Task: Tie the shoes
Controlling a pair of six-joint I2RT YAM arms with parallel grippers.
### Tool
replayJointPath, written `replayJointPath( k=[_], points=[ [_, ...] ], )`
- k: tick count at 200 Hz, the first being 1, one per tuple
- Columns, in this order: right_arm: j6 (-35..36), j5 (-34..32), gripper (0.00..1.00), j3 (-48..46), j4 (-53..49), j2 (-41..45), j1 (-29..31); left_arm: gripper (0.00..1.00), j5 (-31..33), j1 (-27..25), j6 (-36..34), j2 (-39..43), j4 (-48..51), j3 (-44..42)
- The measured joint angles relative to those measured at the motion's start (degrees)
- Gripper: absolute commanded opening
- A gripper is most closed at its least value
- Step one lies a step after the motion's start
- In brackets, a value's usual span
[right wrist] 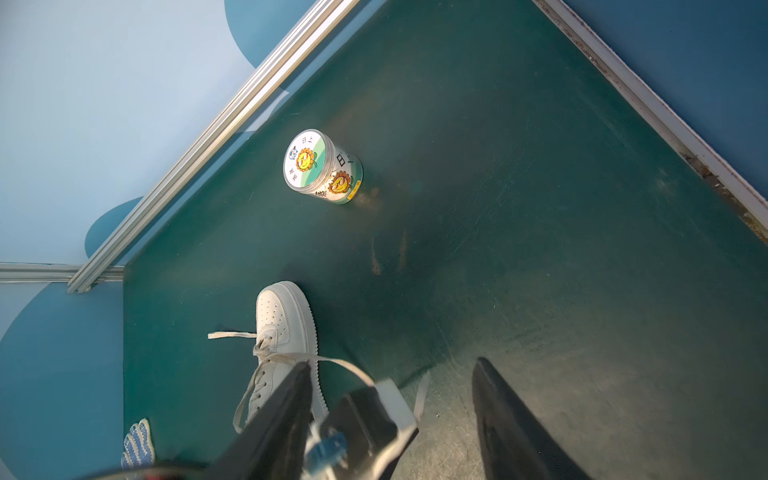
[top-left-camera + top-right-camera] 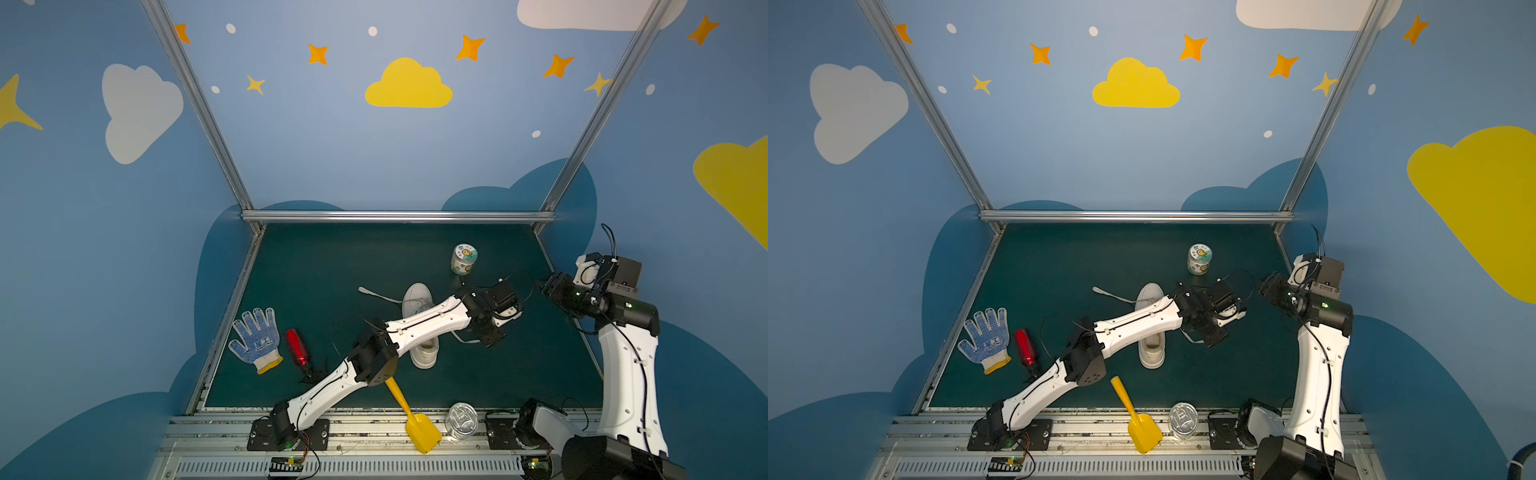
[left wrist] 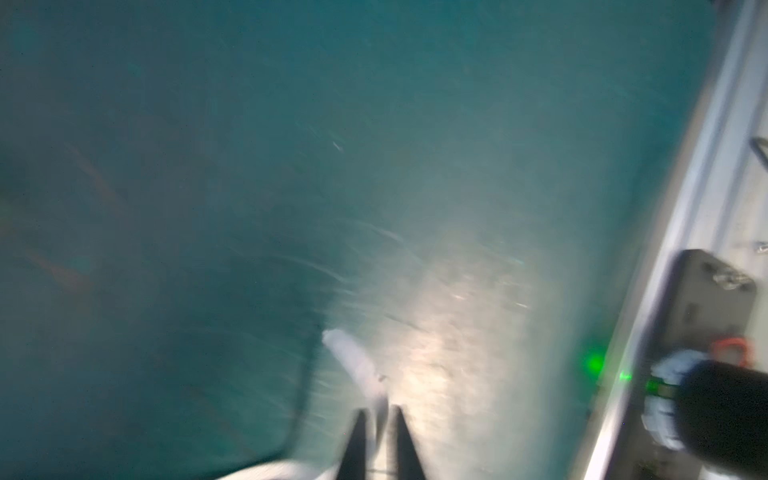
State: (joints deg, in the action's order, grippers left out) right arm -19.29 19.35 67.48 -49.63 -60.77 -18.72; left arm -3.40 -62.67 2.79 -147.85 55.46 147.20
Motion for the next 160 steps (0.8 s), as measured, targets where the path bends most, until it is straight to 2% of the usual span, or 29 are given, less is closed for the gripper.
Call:
replayJointPath(
  k=[14, 19, 93, 134, 160],
  points=[
    [0.0, 0.0, 0.62, 0.0, 0.1, -0.7, 0.0, 0.55, 0.6, 1.7, -0.2, -2.2, 0.0, 3.8],
    [0.0, 0.0, 0.62, 0.0, 0.1, -0.9, 0.0, 0.57, 0.7, 2.2, 0.1, -2.7, -0.1, 4.7],
    [-0.2, -1.5, 0.61, -2.0, -0.4, -3.9, 0.0, 0.62, 1.9, 8.7, 0.9, -2.3, 0.3, 5.4],
    [-1.0, -0.2, 0.61, -2.2, -6.0, -14.0, 1.3, 0.67, 1.8, 10.6, 1.7, 5.2, 0.8, 1.3],
    [-2.5, 1.9, 0.62, -4.2, -7.1, -16.9, 7.2, 0.69, 1.7, 13.4, 1.7, 11.5, 1.6, -0.5]
  ],
)
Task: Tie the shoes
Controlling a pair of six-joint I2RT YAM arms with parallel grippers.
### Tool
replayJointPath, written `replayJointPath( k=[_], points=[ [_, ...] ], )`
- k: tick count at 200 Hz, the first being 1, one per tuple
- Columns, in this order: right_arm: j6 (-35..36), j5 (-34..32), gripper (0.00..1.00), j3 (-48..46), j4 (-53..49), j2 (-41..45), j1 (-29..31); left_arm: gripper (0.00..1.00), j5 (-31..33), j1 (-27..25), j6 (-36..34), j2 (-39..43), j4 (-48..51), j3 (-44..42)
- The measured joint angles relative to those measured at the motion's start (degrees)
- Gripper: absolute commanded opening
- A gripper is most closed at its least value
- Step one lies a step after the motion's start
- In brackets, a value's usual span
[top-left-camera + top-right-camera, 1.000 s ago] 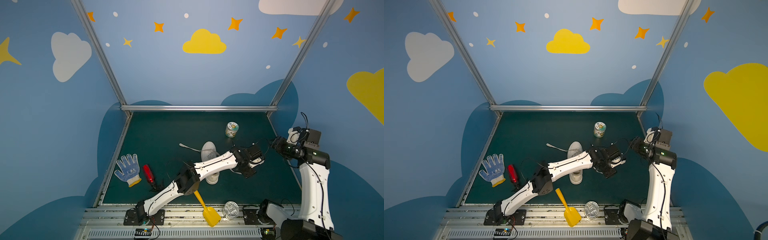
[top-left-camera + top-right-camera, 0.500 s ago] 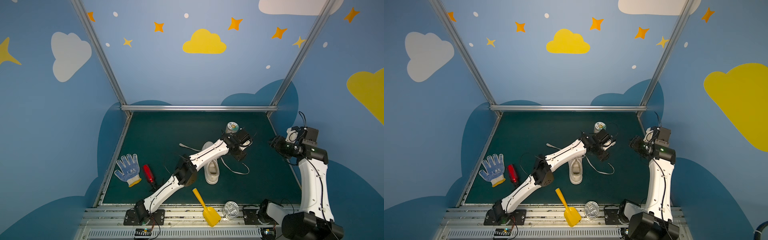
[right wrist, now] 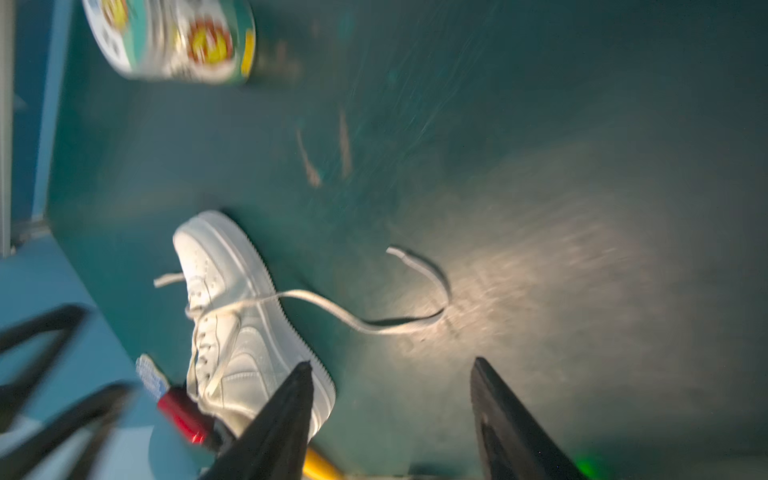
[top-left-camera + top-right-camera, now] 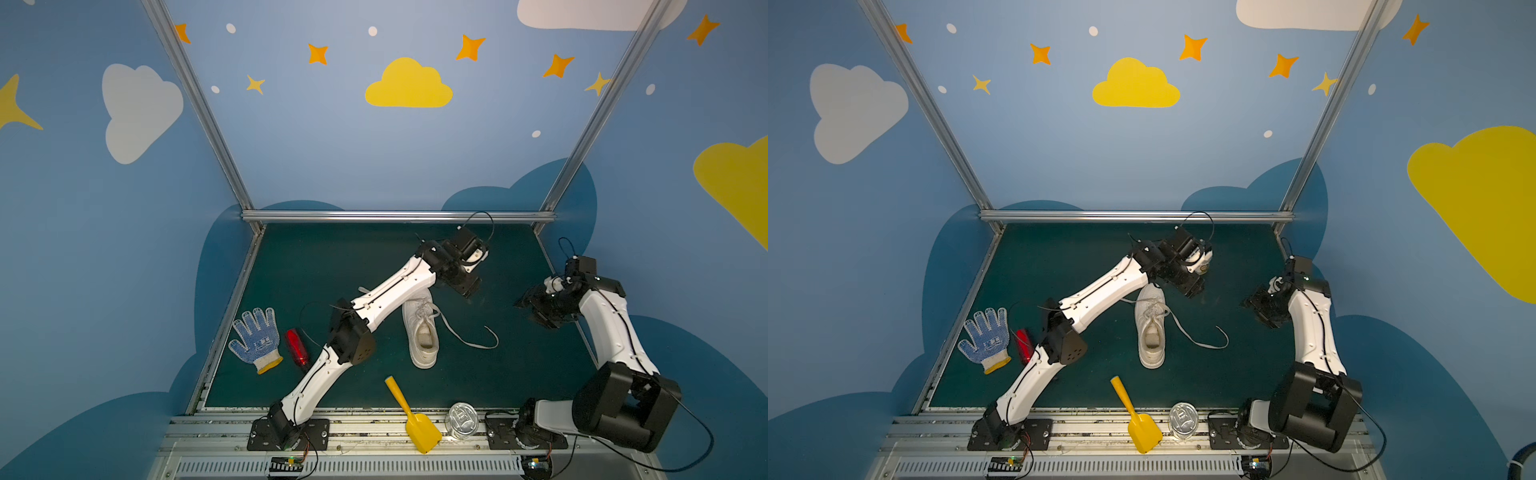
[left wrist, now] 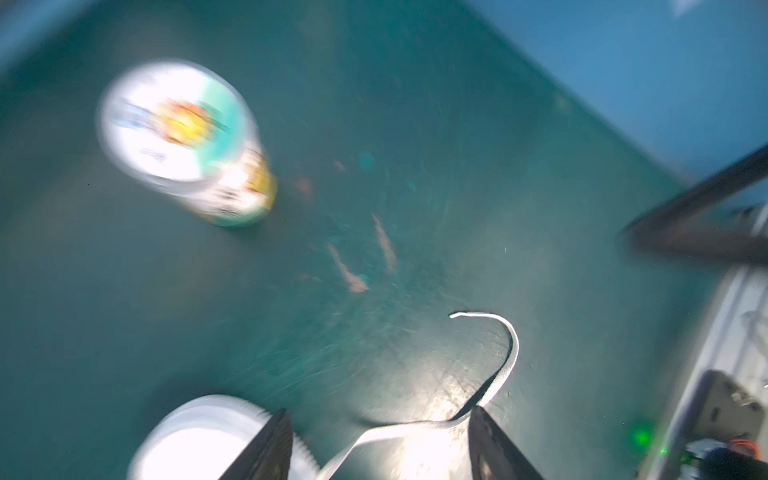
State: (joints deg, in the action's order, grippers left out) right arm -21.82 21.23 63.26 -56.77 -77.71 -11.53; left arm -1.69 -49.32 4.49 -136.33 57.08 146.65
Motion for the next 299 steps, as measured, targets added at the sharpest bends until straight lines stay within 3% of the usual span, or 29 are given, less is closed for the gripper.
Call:
replayJointPath(
  k=[45, 88, 129, 214, 267, 299],
  points=[
    [-4.7, 5.1, 0.63, -6.4, 3.8, -2.8, 9.9, 0.7, 0.9, 5.8, -0.2, 12.6, -1.5, -13.9],
    [-7.5, 6.0, 0.63, -7.4, 9.8, -10.2, 13.0, 0.71, 1.1, 8.8, 0.4, 22.0, -7.5, -34.6],
    [-8.9, 5.7, 0.63, -7.4, 14.3, -15.8, 13.5, 0.71, 1.2, 10.4, 1.9, 26.6, -11.6, -46.1],
    [-13.2, 0.2, 0.62, -7.3, 17.1, -20.3, 13.3, 0.71, 1.3, 11.9, 3.7, 32.5, -16.0, -56.4],
    [-19.1, -14.4, 0.62, -15.4, 13.7, -10.8, 9.7, 0.71, 1.2, 12.6, 3.9, 33.1, -17.0, -57.4],
    [-20.5, -16.0, 0.62, -20.1, 10.6, -5.0, 8.7, 0.71, 1.0, 12.6, 3.9, 33.2, -17.3, -58.1]
  ],
)
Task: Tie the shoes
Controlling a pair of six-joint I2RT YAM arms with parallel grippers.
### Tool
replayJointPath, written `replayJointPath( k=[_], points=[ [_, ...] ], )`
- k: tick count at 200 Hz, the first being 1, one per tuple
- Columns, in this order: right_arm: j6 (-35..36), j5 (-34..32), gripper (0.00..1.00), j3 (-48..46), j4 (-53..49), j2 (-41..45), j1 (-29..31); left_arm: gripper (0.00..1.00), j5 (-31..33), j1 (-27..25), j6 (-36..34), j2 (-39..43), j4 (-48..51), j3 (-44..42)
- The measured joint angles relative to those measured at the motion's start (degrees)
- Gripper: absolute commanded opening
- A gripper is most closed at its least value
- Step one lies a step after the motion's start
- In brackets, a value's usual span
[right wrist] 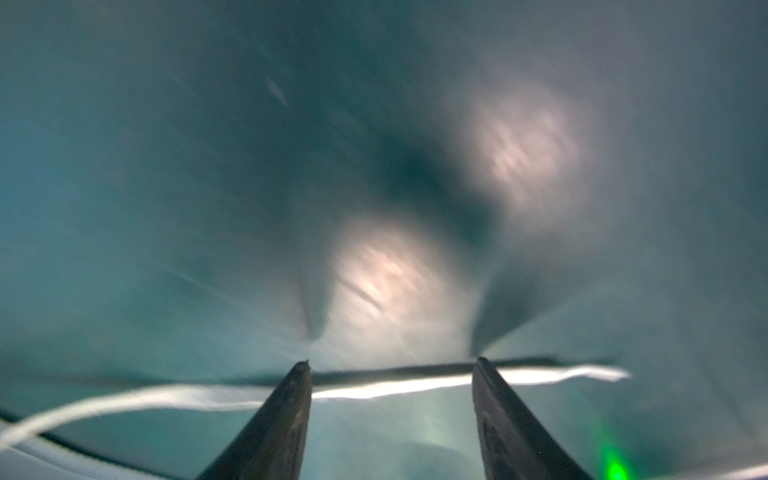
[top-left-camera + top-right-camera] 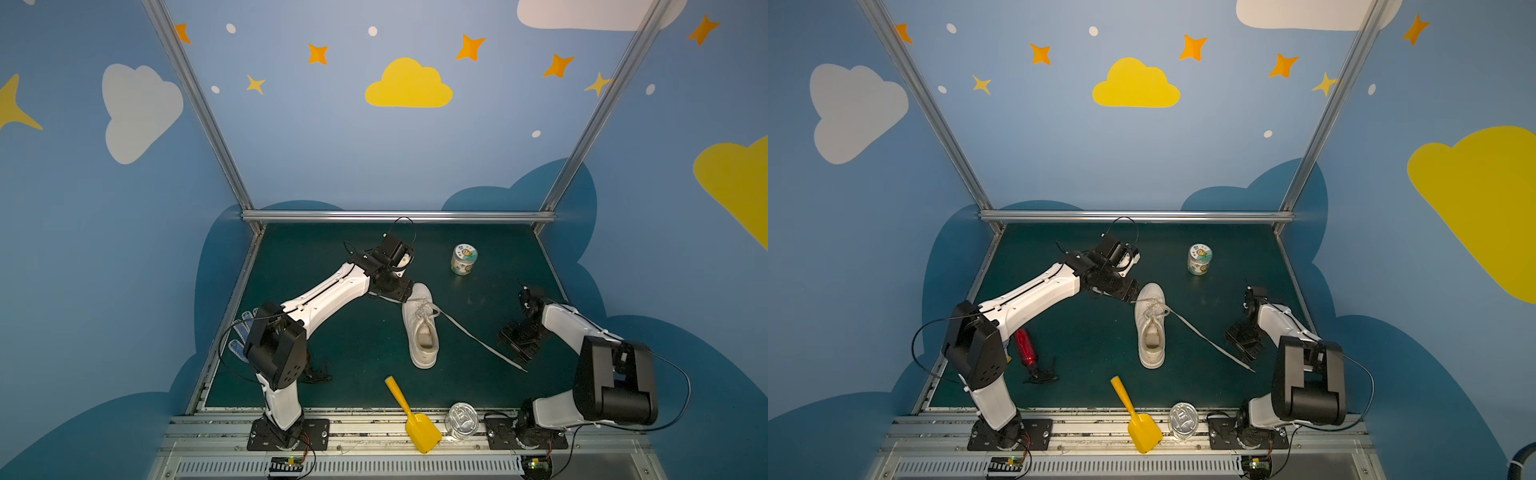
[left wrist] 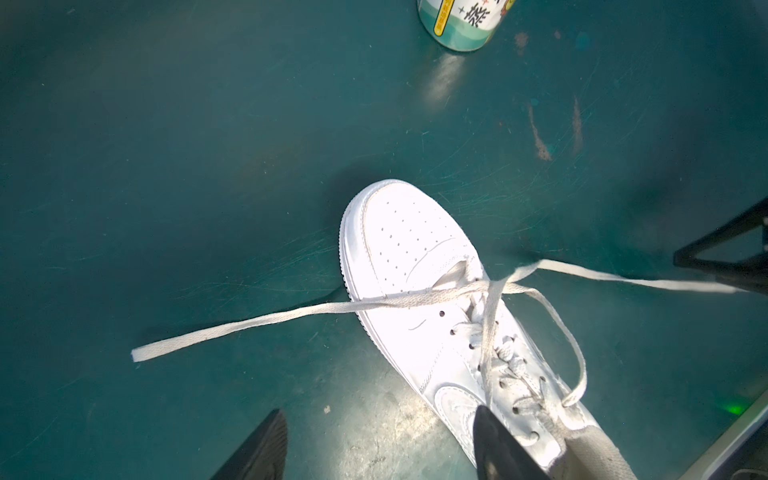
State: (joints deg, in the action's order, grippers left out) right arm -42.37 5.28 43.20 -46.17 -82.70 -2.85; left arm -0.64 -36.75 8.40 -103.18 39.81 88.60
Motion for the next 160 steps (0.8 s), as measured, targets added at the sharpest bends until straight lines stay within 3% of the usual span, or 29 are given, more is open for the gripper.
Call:
replayJointPath(
  k=[80, 160],
  points=[
    [3.8, 4.5, 0.63, -1.0, -2.7, 5.5, 4.2, 0.71, -1.2, 0.0, 0.9, 1.2, -0.7, -1.8],
    [5.2, 17.2, 0.62, -1.1, 1.9, 2.3, 6.7, 0.71, -2.0, 0.1, 1.5, 1.4, -1.0, -2.9]
  ],
)
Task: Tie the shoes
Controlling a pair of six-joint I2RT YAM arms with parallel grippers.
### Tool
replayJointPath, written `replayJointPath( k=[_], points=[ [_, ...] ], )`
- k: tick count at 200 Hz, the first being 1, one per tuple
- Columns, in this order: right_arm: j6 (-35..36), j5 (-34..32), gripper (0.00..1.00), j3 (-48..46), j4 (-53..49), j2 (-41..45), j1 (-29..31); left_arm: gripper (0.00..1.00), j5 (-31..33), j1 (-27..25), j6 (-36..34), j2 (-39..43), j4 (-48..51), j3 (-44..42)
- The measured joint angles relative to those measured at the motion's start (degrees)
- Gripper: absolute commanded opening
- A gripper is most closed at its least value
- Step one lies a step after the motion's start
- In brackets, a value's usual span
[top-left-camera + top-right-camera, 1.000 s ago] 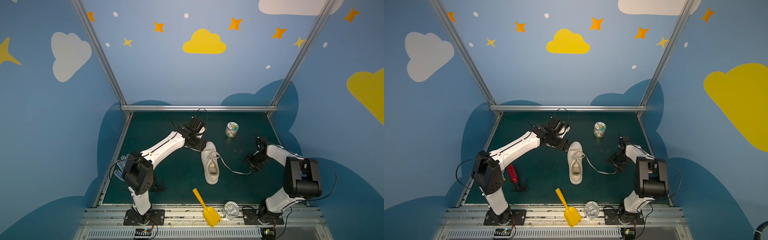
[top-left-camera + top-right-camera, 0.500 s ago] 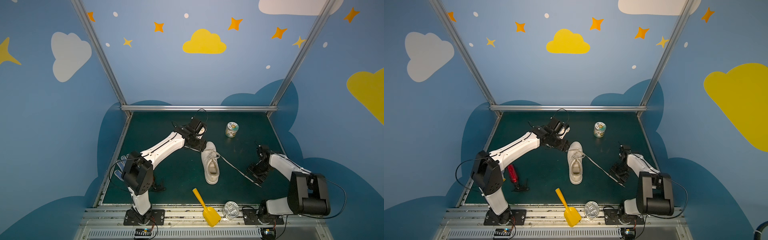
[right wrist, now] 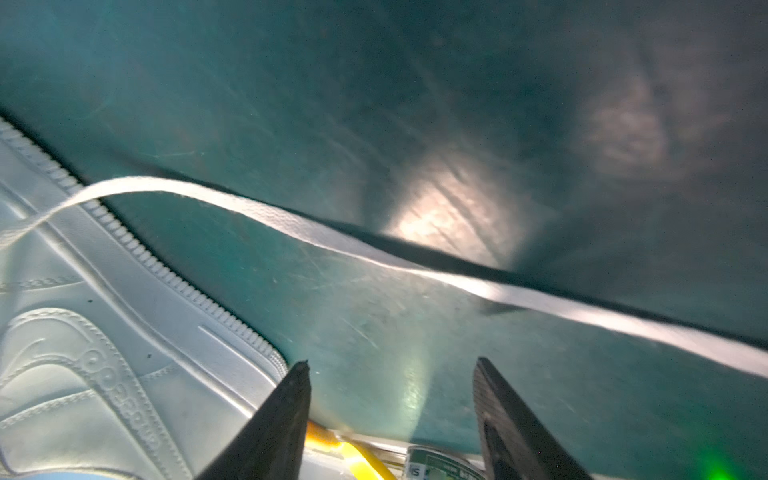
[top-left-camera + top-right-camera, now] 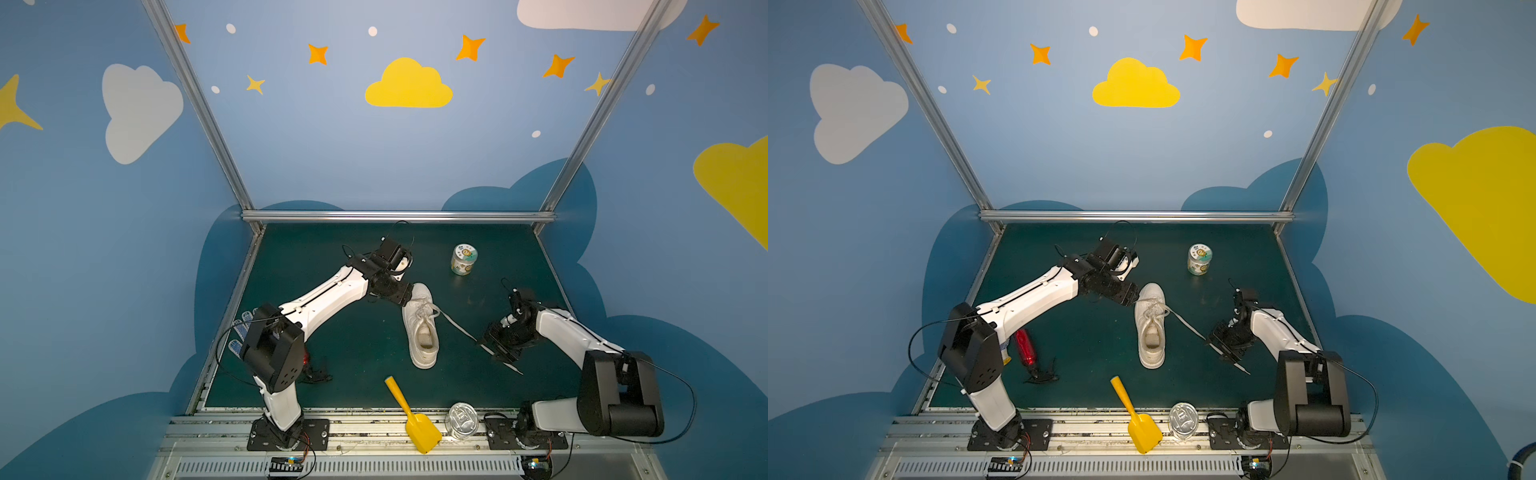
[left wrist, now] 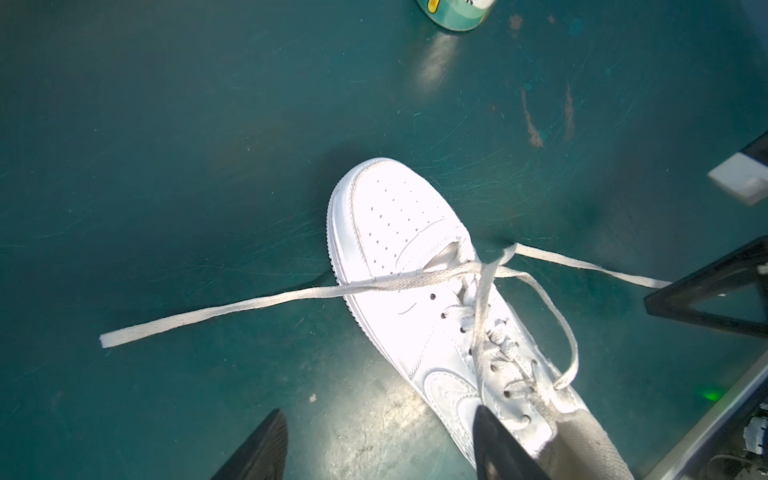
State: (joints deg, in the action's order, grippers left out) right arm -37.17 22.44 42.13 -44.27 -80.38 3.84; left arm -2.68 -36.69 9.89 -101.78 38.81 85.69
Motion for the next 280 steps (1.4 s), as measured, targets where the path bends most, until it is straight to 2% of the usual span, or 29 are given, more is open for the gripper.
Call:
replayJointPath(
  k=[31, 54, 118, 158, 185, 216, 241, 280],
  points=[
    [-0.1, 2.1, 0.62, 0.4, 3.6, -3.1, 0.4, 0.71, -0.2, 0.0, 0.3, 0.0, -0.3, 0.0],
    [0.3, 2.8, 0.61, 4.1, 5.4, -8.7, 0.4, 0.71, -0.1, 0.0, 0.5, 0.0, -0.3, 0.0],
    [5.3, 2.9, 0.59, 26.1, 6.4, -25.7, -0.5, 0.71, -0.1, 0.0, 0.8, 0.0, -0.3, -0.2],
    [10.3, 3.5, 0.61, 33.5, 1.7, -26.3, -1.9, 0.71, -0.1, 0.0, 1.1, 0.8, -0.4, -1.7],
    [12.9, 0.4, 0.61, 33.0, -3.6, -22.8, -2.8, 0.71, -0.1, 0.0, 1.3, 1.5, -0.4, -2.6],
    [15.0, -7.0, 0.6, 27.4, -8.2, -17.1, -3.6, 0.71, -0.1, 0.0, 1.5, 1.5, -0.9, -2.6],
    [16.3, -12.5, 0.6, 22.5, -10.6, -16.3, -4.1, 0.7, -0.2, 0.0, 1.7, 1.5, -1.2, -2.6],
    [17.6, -16.6, 0.6, 18.1, -11.7, -13.8, -4.2, 0.7, -0.2, 0.0, 1.8, 1.5, -1.4, -2.6]
  ],
)
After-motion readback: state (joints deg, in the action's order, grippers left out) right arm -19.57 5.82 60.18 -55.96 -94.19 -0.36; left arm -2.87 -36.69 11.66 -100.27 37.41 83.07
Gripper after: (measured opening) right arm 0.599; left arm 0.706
